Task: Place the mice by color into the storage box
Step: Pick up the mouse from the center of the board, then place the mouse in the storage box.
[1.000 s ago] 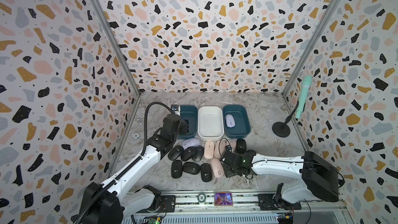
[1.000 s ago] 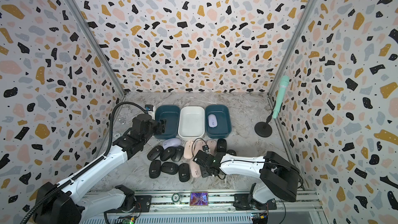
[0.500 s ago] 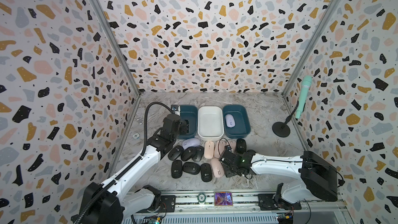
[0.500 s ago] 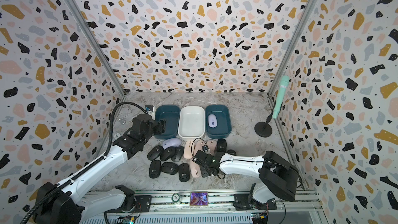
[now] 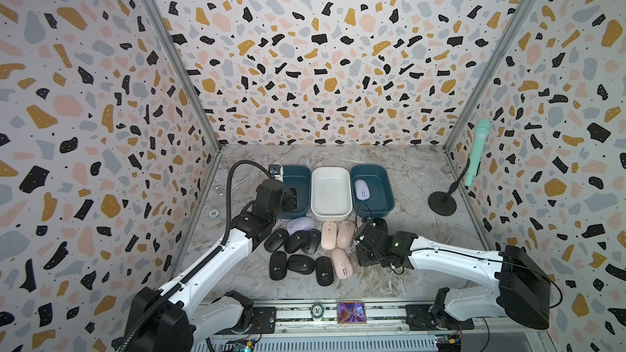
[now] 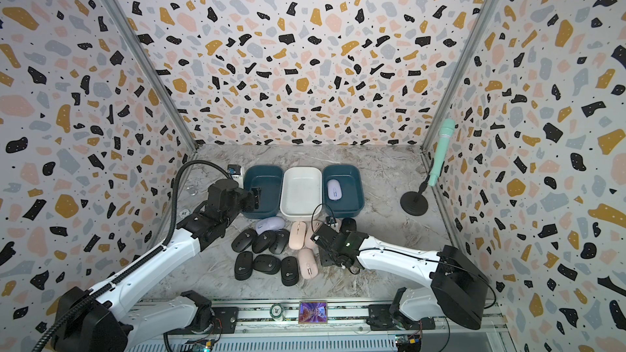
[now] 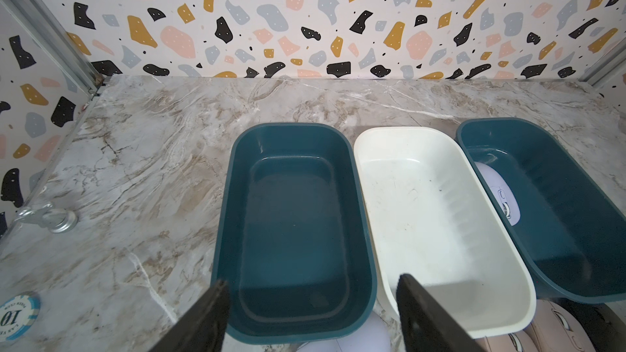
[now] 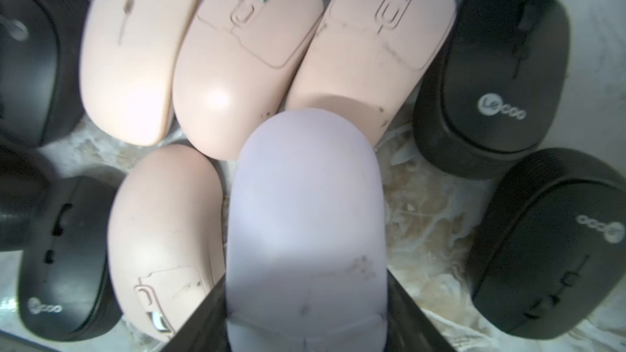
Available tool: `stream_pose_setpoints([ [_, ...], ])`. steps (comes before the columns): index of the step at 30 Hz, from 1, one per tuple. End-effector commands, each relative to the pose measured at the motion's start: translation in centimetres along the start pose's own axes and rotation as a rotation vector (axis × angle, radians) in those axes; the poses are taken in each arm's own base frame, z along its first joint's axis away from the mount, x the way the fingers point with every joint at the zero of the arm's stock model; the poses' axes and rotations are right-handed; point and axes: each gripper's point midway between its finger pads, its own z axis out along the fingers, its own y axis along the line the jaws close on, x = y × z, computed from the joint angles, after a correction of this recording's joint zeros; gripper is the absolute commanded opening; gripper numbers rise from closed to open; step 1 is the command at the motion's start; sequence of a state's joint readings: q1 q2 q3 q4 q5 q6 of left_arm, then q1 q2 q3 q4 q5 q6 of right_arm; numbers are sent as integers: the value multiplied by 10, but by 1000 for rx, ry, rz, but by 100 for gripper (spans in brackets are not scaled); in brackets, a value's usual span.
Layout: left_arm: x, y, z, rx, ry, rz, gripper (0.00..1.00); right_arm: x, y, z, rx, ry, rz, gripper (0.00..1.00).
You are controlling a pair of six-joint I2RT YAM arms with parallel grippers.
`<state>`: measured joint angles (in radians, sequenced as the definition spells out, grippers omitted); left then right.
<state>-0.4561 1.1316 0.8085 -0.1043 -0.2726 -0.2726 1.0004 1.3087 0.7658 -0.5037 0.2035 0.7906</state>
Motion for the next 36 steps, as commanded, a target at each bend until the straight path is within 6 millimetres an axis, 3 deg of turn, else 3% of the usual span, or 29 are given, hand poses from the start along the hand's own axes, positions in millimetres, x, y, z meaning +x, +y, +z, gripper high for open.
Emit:
stream_pose_setpoints([
  [1, -2, 0, -3, -6, -17, 15, 76, -19, -3, -17, -6, -56, 13, 48],
  [8, -3, -1, -3, -2, -19, 15, 76, -61, -26, -34, 3, -152, 32, 48],
  [16, -6, -2, -4, 1, -24, 16, 76, -142, -67, -56, 2, -313, 57, 50],
  [25, -7, 1, -6, -16, -26, 24, 76, -203, -93, -28, 17, -347, 44, 49],
  [36, -9, 2, -10, -20, -32, 25, 76, -244, -106, 1, 74, -358, 21, 49],
])
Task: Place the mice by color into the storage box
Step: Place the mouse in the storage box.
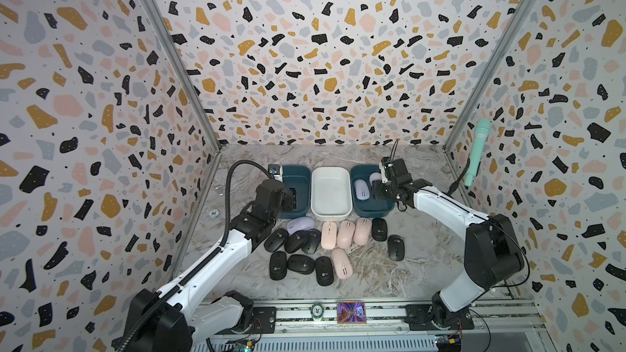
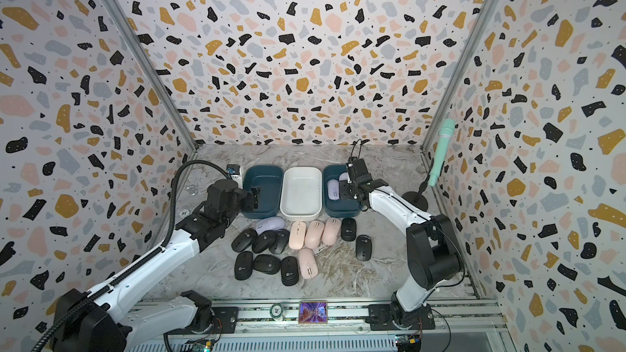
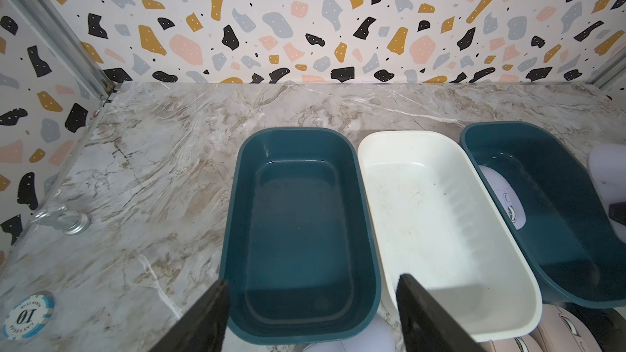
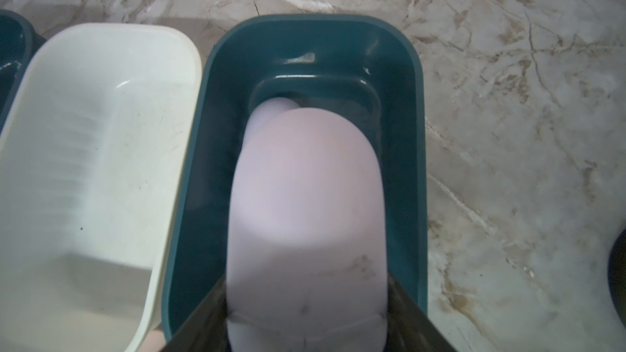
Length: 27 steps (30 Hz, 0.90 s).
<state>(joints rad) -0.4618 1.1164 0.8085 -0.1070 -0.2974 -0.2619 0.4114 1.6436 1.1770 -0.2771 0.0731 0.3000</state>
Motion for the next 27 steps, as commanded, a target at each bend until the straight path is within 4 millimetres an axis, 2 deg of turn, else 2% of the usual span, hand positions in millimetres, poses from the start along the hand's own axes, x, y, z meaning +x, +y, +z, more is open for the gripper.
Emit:
stream_pose_setpoints([
  [1, -5, 0, -6, -3, -15, 16, 76, -29, 0, -6, 8, -77, -24, 49],
  [12, -5, -3, -4, 10, -14, 21, 76, -34, -11, 27, 41, -46, -17, 49],
  [27, -5, -6, 2, 9, 2, 33, 76, -26, -13, 55, 60, 5, -46, 49],
])
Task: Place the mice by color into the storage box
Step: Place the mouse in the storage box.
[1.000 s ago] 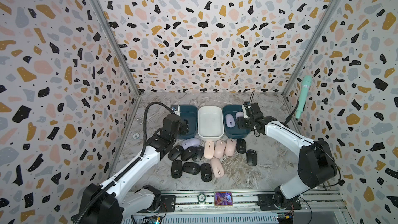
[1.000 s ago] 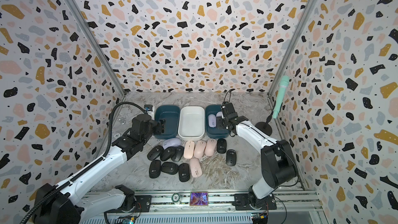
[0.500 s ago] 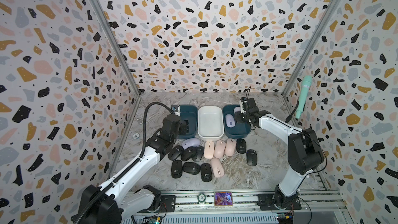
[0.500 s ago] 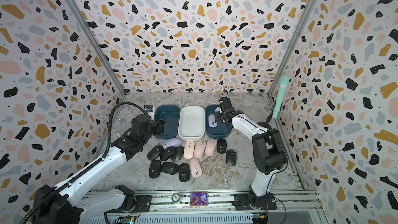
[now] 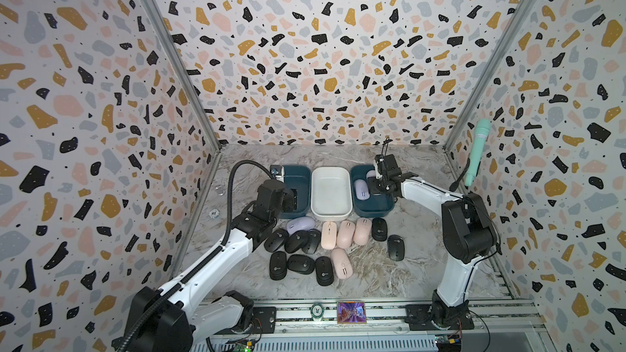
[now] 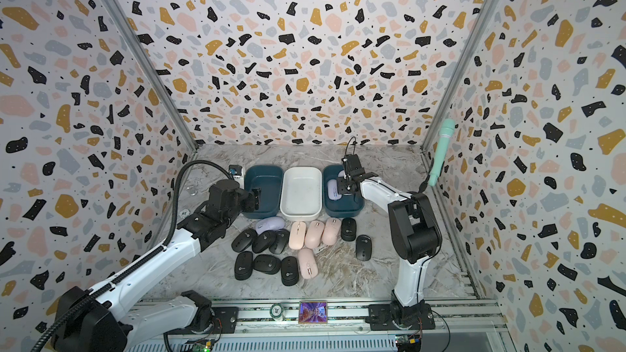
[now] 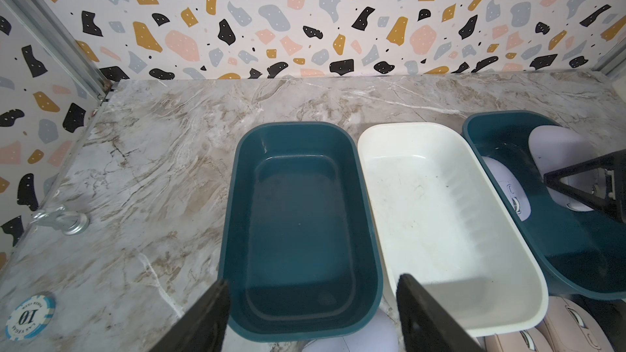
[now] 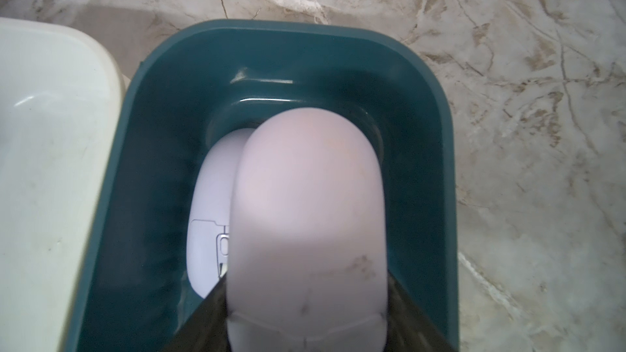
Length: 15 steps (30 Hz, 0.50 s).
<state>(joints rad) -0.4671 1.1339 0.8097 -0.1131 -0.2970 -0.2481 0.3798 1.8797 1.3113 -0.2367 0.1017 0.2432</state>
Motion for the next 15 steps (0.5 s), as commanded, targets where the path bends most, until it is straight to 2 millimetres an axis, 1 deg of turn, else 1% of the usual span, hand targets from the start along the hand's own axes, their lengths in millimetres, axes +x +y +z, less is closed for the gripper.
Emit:
stream_pose_setpoints([
  [1, -12, -4, -3, 8, -20, 9, 76, -20, 1, -8, 1, -47, -6, 49],
  [10, -14, -1, -8, 1, -39, 4, 76, -22, 0, -2, 12, -43, -8, 49],
  [15, -11, -2, -6, 2, -30, 11, 76, -21, -1, 4, 25, -27, -9, 49],
])
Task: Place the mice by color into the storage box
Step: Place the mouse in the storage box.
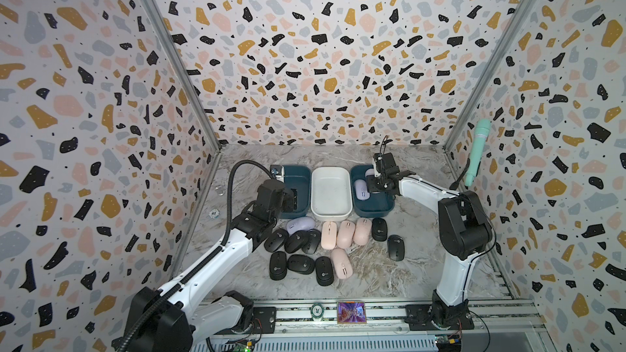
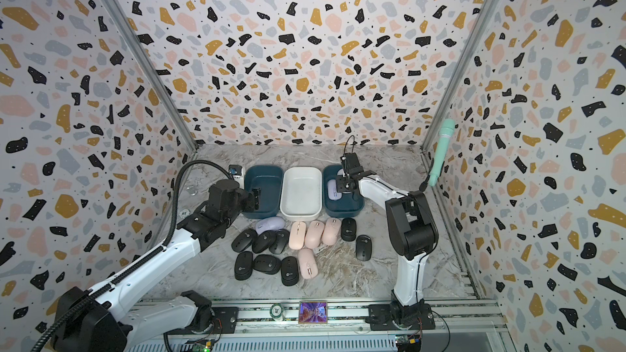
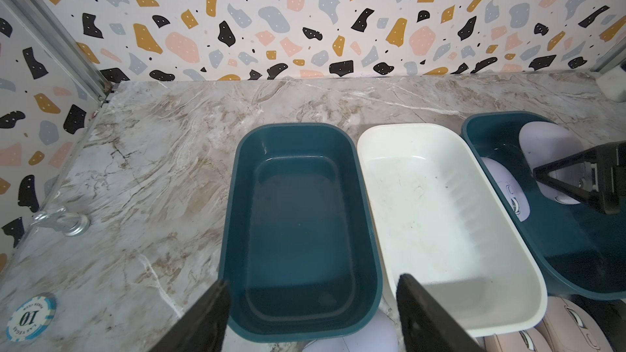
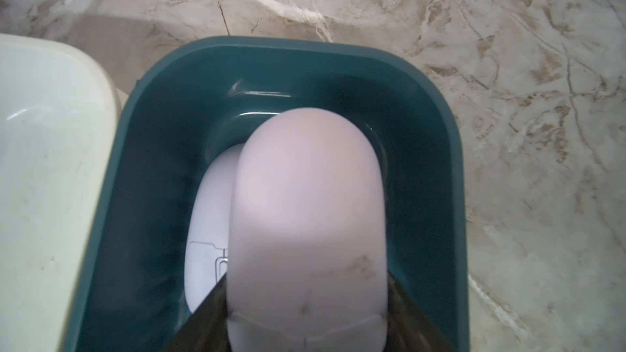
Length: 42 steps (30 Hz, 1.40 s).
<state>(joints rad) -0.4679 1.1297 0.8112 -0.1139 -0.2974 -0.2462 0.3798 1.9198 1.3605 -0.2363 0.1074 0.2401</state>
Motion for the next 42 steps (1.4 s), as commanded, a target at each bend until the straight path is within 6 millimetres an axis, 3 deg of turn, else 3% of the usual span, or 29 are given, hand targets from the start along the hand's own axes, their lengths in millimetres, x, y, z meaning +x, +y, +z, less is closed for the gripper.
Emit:
stream_pose_setpoints([
  [1, -9, -2, -5, 0, -24, 11, 76, -10, -3, -2, 25, -14, -8, 50],
  [19, -7, -2, -2, -1, -20, 13, 76, -3, -11, 14, 77, 32, -27, 52],
  [33, -6, -1, -2, -7, -20, 12, 76, 0, -10, 25, 79, 57, -27, 61],
  [42, -5, -1, -2, -9, -19, 13, 76, -11, -9, 18, 70, 34, -25, 69],
])
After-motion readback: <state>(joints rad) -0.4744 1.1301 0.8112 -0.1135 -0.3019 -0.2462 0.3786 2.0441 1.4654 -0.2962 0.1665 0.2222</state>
